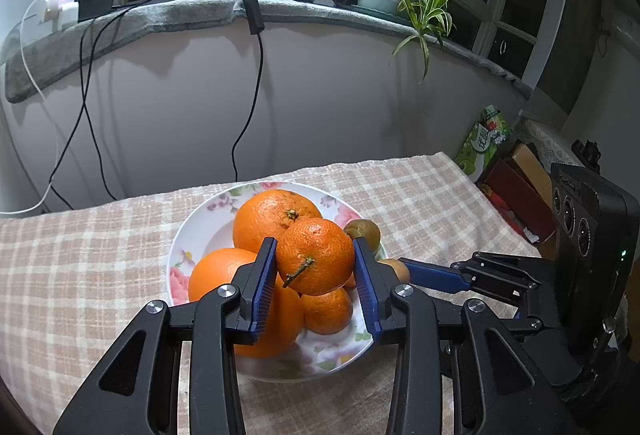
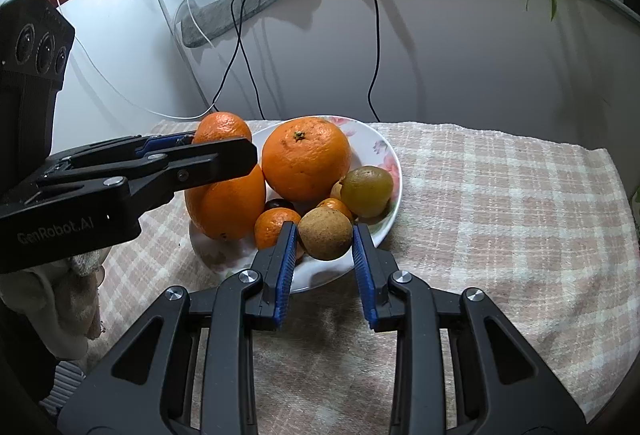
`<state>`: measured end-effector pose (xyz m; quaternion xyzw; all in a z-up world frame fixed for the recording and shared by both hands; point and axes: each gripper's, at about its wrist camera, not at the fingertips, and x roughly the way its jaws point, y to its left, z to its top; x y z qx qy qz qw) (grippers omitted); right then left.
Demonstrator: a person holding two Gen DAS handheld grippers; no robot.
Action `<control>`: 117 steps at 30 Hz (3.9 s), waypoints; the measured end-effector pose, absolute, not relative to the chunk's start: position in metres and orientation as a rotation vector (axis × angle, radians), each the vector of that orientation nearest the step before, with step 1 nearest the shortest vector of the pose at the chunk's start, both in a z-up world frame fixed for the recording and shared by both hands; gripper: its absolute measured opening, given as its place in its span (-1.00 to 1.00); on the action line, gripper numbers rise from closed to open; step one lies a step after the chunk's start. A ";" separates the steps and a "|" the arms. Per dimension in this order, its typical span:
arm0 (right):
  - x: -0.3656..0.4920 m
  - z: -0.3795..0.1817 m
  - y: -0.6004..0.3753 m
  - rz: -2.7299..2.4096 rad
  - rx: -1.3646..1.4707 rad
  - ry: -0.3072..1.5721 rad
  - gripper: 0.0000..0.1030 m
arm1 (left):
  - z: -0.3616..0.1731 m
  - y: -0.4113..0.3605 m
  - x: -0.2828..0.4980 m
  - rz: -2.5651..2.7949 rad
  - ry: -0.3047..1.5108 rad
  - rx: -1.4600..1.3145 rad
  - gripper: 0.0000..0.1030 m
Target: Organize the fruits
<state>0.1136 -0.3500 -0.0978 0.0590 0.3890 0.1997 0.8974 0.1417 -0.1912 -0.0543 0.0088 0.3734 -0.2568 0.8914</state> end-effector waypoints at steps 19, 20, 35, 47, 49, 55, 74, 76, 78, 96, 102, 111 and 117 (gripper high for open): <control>0.112 -0.099 -0.348 0.415 0.118 0.796 -0.19 | -0.049 -0.192 0.142 -0.529 0.761 0.020 -0.14; 0.111 -0.099 -0.348 0.414 0.117 0.794 -0.10 | -0.049 -0.192 0.142 -0.528 0.761 0.020 -0.11; 0.106 -0.091 -0.350 0.403 0.109 0.768 0.42 | -0.047 -0.190 0.139 -0.514 0.754 0.017 0.27; 0.101 -0.084 -0.350 0.387 0.110 0.770 0.66 | -0.044 -0.185 0.127 -0.468 0.752 0.022 0.41; 0.098 -0.082 -0.349 0.385 0.110 0.769 0.66 | -0.042 -0.183 0.123 -0.459 0.748 0.026 0.41; 0.091 -0.078 -0.350 0.376 0.115 0.761 0.67 | -0.039 -0.177 0.113 -0.432 0.744 0.025 0.42; 0.052 -0.057 -0.355 0.353 0.149 0.687 0.91 | -0.024 -0.155 0.061 -0.355 0.677 -0.006 0.50; 0.049 -0.055 -0.354 0.351 0.148 0.683 0.91 | -0.025 -0.153 0.054 -0.347 0.672 -0.001 0.57; 0.045 -0.053 -0.353 0.344 0.147 0.679 0.91 | -0.025 -0.152 0.051 -0.338 0.672 0.006 0.57; 0.035 -0.051 -0.361 0.335 0.180 0.672 0.91 | -0.026 -0.145 0.037 -0.322 0.674 0.000 0.62; 0.035 -0.051 -0.360 0.339 0.174 0.673 0.91 | -0.024 -0.141 0.036 -0.313 0.665 -0.007 0.62; 0.035 -0.050 -0.357 0.341 0.171 0.670 0.92 | -0.021 -0.138 0.033 -0.304 0.652 -0.010 0.62; 0.036 -0.050 -0.354 0.345 0.168 0.675 0.92 | -0.020 -0.138 0.032 -0.306 0.650 -0.013 0.62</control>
